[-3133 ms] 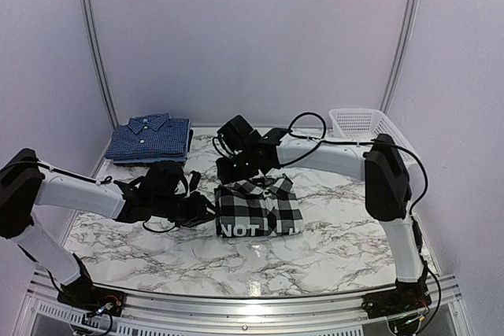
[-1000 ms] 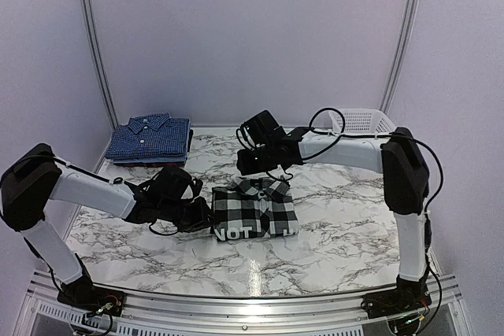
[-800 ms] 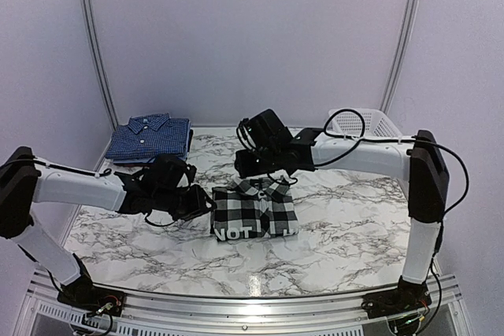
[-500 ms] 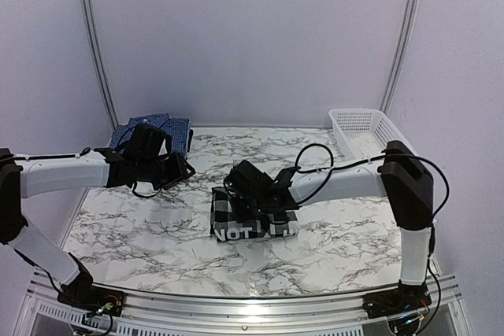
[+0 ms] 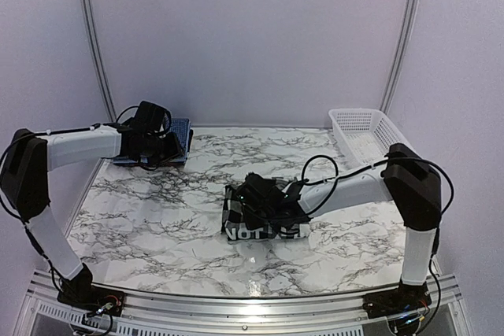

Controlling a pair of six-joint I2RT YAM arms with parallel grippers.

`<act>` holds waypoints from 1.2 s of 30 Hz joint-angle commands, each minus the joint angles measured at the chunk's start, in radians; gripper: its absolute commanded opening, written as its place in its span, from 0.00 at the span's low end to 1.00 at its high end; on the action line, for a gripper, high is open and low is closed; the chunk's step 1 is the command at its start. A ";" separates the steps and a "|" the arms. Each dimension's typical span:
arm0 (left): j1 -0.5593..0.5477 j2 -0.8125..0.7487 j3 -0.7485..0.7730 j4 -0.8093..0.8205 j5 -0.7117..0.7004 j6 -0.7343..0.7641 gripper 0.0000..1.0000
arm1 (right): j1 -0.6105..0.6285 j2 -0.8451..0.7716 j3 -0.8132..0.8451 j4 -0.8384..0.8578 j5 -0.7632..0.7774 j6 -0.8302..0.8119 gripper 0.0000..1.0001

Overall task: Fold and stack the long sleeve shirts
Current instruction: Move the square-folded shirt to the center of the board.

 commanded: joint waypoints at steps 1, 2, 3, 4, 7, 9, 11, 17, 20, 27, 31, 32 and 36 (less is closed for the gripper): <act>0.002 0.062 0.124 -0.069 -0.072 0.083 0.44 | -0.055 -0.071 -0.132 -0.046 0.015 0.028 0.60; 0.004 0.075 0.147 -0.077 -0.084 0.088 0.44 | -0.063 -0.091 -0.159 -0.041 0.017 0.029 0.60; 0.005 0.089 0.166 -0.082 -0.084 0.089 0.44 | -0.073 -0.113 -0.186 -0.039 0.018 0.030 0.60; 0.006 0.109 0.181 -0.088 -0.083 0.083 0.45 | -0.079 -0.135 -0.209 -0.037 0.021 0.030 0.60; 0.004 0.143 0.195 -0.089 -0.105 -0.001 0.45 | -0.106 -0.204 -0.278 -0.035 0.021 0.034 0.61; 0.004 0.146 0.172 -0.088 -0.173 -0.104 0.45 | -0.125 -0.256 -0.318 -0.038 0.022 0.037 0.62; -0.005 0.144 0.142 -0.076 -0.240 -0.219 0.45 | -0.143 -0.307 -0.349 -0.052 0.026 0.043 0.63; -0.095 0.213 0.198 -0.080 -0.435 -0.410 0.50 | -0.164 -0.458 -0.389 -0.072 0.002 0.027 0.67; -0.136 0.290 0.280 -0.156 -0.533 -0.480 0.50 | -0.164 -0.535 -0.359 -0.071 -0.021 -0.002 0.72; -0.184 0.429 0.408 -0.288 -0.661 -0.603 0.47 | -0.164 -0.679 -0.241 -0.081 -0.092 -0.081 0.87; -0.183 0.463 0.412 -0.322 -0.684 -0.650 0.47 | -0.164 -0.716 -0.195 -0.110 -0.093 -0.110 0.87; -0.183 0.473 0.416 -0.324 -0.687 -0.652 0.47 | -0.166 -0.726 -0.191 -0.111 -0.094 -0.114 0.87; -0.169 0.526 0.459 -0.328 -0.673 -0.635 0.46 | -0.167 -0.766 -0.190 -0.100 -0.107 -0.109 0.88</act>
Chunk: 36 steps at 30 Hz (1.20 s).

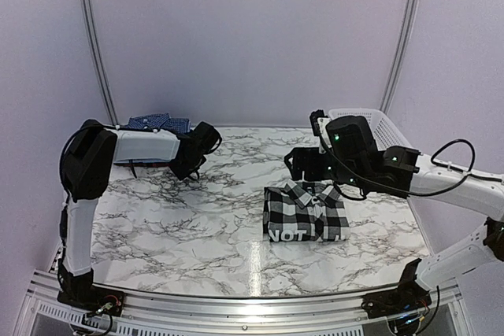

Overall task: Fold and stack the long sleeve shirts
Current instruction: Move the square-folded shirt to the center of the board.

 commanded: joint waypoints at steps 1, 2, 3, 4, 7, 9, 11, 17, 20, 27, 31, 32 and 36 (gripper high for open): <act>0.019 0.064 0.068 -0.060 -0.030 -0.007 0.46 | -0.006 -0.041 0.024 -0.022 -0.025 -0.017 0.88; 0.025 0.075 0.077 -0.064 -0.030 -0.002 0.46 | -0.006 -0.050 0.022 -0.017 -0.028 -0.017 0.88; 0.032 0.084 0.082 -0.065 -0.027 -0.001 0.46 | -0.006 -0.059 0.018 -0.013 -0.031 -0.017 0.88; 0.039 0.094 0.088 -0.065 -0.023 0.003 0.46 | -0.006 -0.066 0.013 -0.010 -0.031 -0.016 0.88; 0.059 0.121 0.108 -0.071 -0.018 0.019 0.45 | -0.005 -0.082 0.001 -0.010 -0.022 -0.009 0.88; 0.071 0.133 0.122 -0.071 -0.023 0.035 0.45 | -0.005 -0.095 -0.008 -0.008 -0.020 -0.006 0.88; 0.079 0.152 0.149 -0.072 -0.021 0.061 0.44 | -0.006 -0.101 -0.017 -0.004 -0.018 -0.004 0.88; 0.094 0.189 0.185 -0.070 -0.005 0.087 0.26 | -0.006 -0.105 -0.040 -0.006 -0.010 0.013 0.88; 0.094 0.196 0.191 -0.070 0.000 0.096 0.10 | -0.006 -0.104 -0.053 -0.001 -0.014 0.020 0.88; 0.081 0.176 0.165 -0.070 0.016 0.100 0.00 | -0.006 -0.104 -0.076 0.006 -0.015 0.022 0.88; 0.045 0.142 0.145 -0.070 0.002 0.080 0.00 | -0.006 -0.101 -0.085 0.018 -0.017 0.023 0.88; 0.037 0.135 0.139 -0.070 0.000 0.071 0.00 | -0.007 -0.100 -0.087 0.020 -0.020 0.023 0.88; 0.021 0.115 0.118 -0.070 0.012 0.036 0.00 | -0.006 -0.100 -0.093 0.025 -0.025 0.025 0.88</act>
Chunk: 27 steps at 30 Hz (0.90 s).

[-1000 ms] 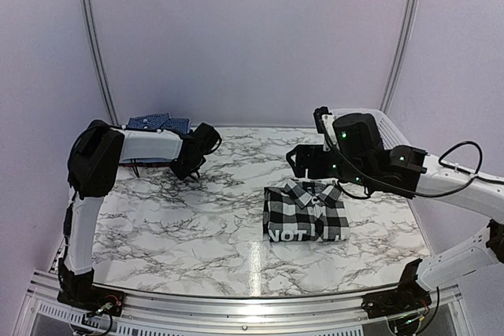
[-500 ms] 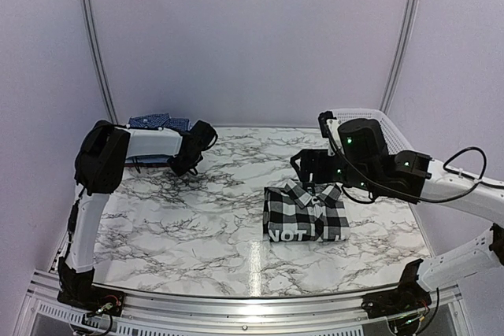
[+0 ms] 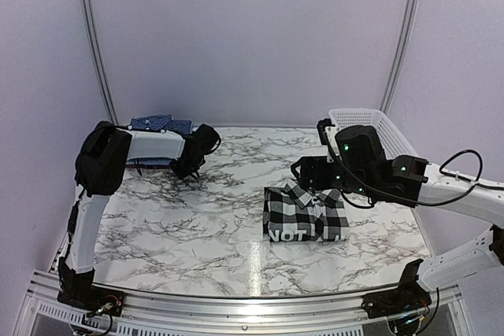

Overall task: Fold and stack the long sleeve shirts
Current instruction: Move the square-folded shirt to the center of the board.

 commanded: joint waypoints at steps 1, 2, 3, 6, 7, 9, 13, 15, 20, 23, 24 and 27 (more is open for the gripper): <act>-0.039 -0.058 -0.036 -0.039 0.023 -0.044 0.00 | -0.005 -0.009 -0.002 0.028 -0.007 0.013 0.88; -0.050 -0.064 -0.043 -0.038 0.026 -0.053 0.00 | -0.006 -0.011 -0.005 0.031 -0.009 0.014 0.88; -0.062 -0.070 -0.051 -0.038 0.027 -0.063 0.00 | -0.006 -0.011 -0.008 0.032 -0.009 0.014 0.88; -0.094 -0.091 -0.088 -0.038 0.053 -0.113 0.00 | -0.006 -0.014 -0.019 0.033 -0.007 0.017 0.88; -0.105 -0.098 -0.098 -0.037 0.068 -0.125 0.00 | -0.005 -0.016 -0.022 0.033 -0.007 0.017 0.88; -0.136 -0.111 -0.109 -0.038 0.087 -0.139 0.00 | -0.005 -0.022 -0.033 0.029 -0.004 0.016 0.88; -0.209 -0.139 -0.122 -0.035 0.119 -0.170 0.00 | -0.007 -0.043 -0.062 0.016 0.020 0.017 0.88; -0.254 -0.152 -0.125 -0.036 0.128 -0.185 0.00 | -0.009 -0.060 -0.083 0.009 0.031 0.020 0.88; -0.337 -0.159 -0.127 -0.027 0.156 -0.242 0.00 | -0.019 -0.113 -0.138 -0.009 0.049 0.032 0.89; -0.375 -0.148 -0.112 -0.023 0.170 -0.247 0.00 | -0.025 -0.144 -0.175 -0.022 0.058 0.041 0.89; -0.383 -0.146 -0.111 -0.018 0.176 -0.243 0.00 | -0.028 -0.153 -0.185 -0.025 0.061 0.044 0.89; -0.397 -0.147 -0.094 0.010 0.211 -0.193 0.00 | -0.037 -0.172 -0.210 -0.038 0.068 0.052 0.90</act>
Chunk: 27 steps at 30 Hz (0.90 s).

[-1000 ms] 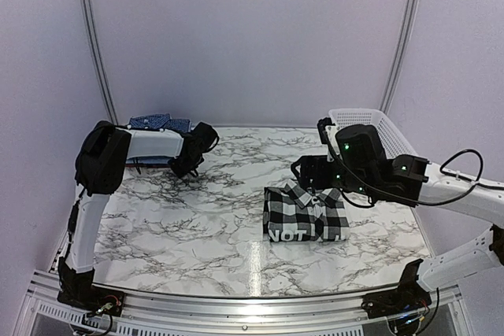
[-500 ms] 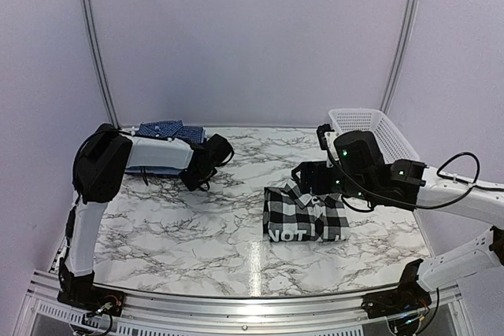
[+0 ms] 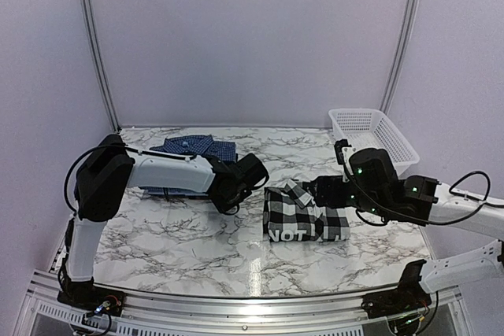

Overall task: Fold and stack the long sleeve shirts
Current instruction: Move the square-folded shirt to the center of the board.

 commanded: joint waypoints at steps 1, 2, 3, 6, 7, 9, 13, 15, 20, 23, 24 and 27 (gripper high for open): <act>-0.021 -0.022 0.031 0.017 0.072 0.055 0.00 | -0.022 -0.036 -0.025 -0.033 0.032 0.025 0.90; -0.025 -0.035 0.034 0.021 0.076 0.080 0.00 | -0.029 -0.039 -0.030 -0.037 0.032 0.026 0.90; -0.030 -0.046 0.034 0.027 0.079 0.106 0.03 | -0.036 -0.041 -0.035 -0.041 0.031 0.026 0.90; -0.049 -0.093 0.015 0.052 0.099 0.186 0.19 | -0.078 -0.046 -0.048 -0.046 0.008 0.022 0.91; -0.054 -0.108 0.005 0.065 0.111 0.224 0.26 | -0.096 -0.048 -0.052 -0.046 -0.007 0.020 0.91; -0.061 -0.134 -0.014 0.081 0.139 0.272 0.39 | -0.131 -0.049 -0.064 -0.040 -0.041 0.013 0.92; -0.079 -0.182 -0.052 0.115 0.199 0.380 0.47 | -0.208 -0.047 -0.087 -0.032 -0.106 -0.004 0.93; -0.083 -0.198 -0.072 0.157 0.265 0.446 0.52 | -0.255 -0.045 -0.102 -0.023 -0.147 -0.008 0.93; -0.078 -0.221 -0.158 0.302 0.450 0.606 0.59 | -0.371 -0.037 -0.139 0.006 -0.259 -0.016 0.94; -0.066 -0.204 -0.177 0.312 0.524 0.668 0.65 | -0.440 -0.034 -0.175 0.027 -0.324 -0.010 0.94; -0.062 -0.197 -0.185 0.319 0.556 0.683 0.68 | -0.456 -0.035 -0.186 0.033 -0.340 -0.008 0.94; -0.048 -0.187 -0.220 0.364 0.641 0.704 0.70 | -0.509 -0.035 -0.229 0.067 -0.419 -0.006 0.94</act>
